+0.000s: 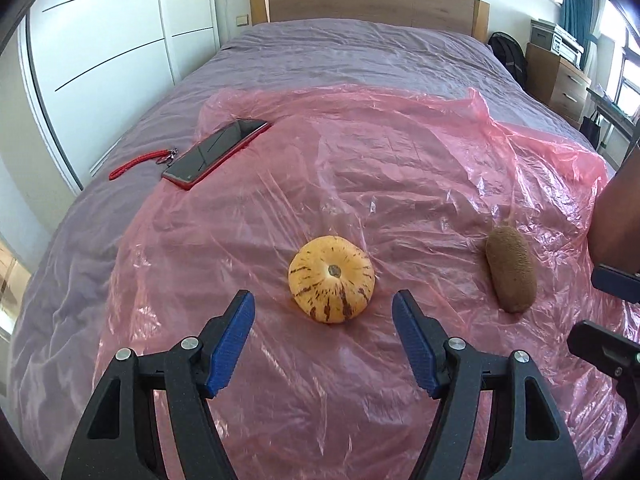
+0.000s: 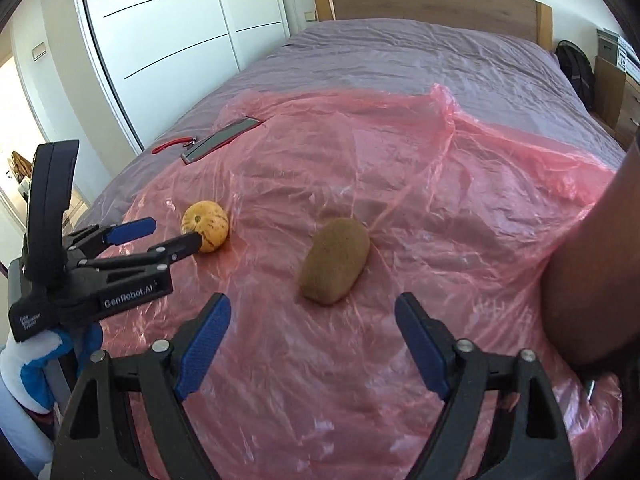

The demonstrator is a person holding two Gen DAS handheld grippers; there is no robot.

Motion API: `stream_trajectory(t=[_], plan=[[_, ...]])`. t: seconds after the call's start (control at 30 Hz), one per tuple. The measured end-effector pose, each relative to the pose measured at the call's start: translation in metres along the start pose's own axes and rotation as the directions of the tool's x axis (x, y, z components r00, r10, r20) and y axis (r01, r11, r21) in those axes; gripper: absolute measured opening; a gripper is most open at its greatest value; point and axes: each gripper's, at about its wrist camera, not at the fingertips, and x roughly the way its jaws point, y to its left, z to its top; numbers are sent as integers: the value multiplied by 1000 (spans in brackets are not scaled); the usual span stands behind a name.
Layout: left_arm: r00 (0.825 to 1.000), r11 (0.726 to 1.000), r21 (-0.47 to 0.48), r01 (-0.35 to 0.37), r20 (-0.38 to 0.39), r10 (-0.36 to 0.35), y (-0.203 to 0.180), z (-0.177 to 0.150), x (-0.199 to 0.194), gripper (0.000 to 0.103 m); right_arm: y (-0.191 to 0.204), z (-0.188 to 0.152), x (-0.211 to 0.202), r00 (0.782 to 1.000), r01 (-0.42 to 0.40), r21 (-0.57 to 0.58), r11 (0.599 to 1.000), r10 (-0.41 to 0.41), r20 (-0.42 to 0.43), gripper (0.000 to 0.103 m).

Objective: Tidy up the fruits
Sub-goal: 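Grasp the striped melon with the left tool while the right tool grasps the kiwi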

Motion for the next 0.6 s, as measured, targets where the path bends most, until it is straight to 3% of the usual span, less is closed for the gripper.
stream_trajectory(t=[0.3,0.47,0.53,0.6], plan=[[999,998,51,26,-43,-23,-3,7,39,66,-17,15,50,999,19,107,994,-15,-41,103],[998,999,32,32,-52,-31,-1,5,49,63,-20,14,65,999,0,118,993,5,-38,79],[998,998,37,41,-47,-39,0,5,50,59,-18,15,69,999,-3,110,994,7,-39,77],[998,998,50,44,-45,-42,-2,5,52,50,-19,14,72,999,-4,112,994,8,-37,68]])
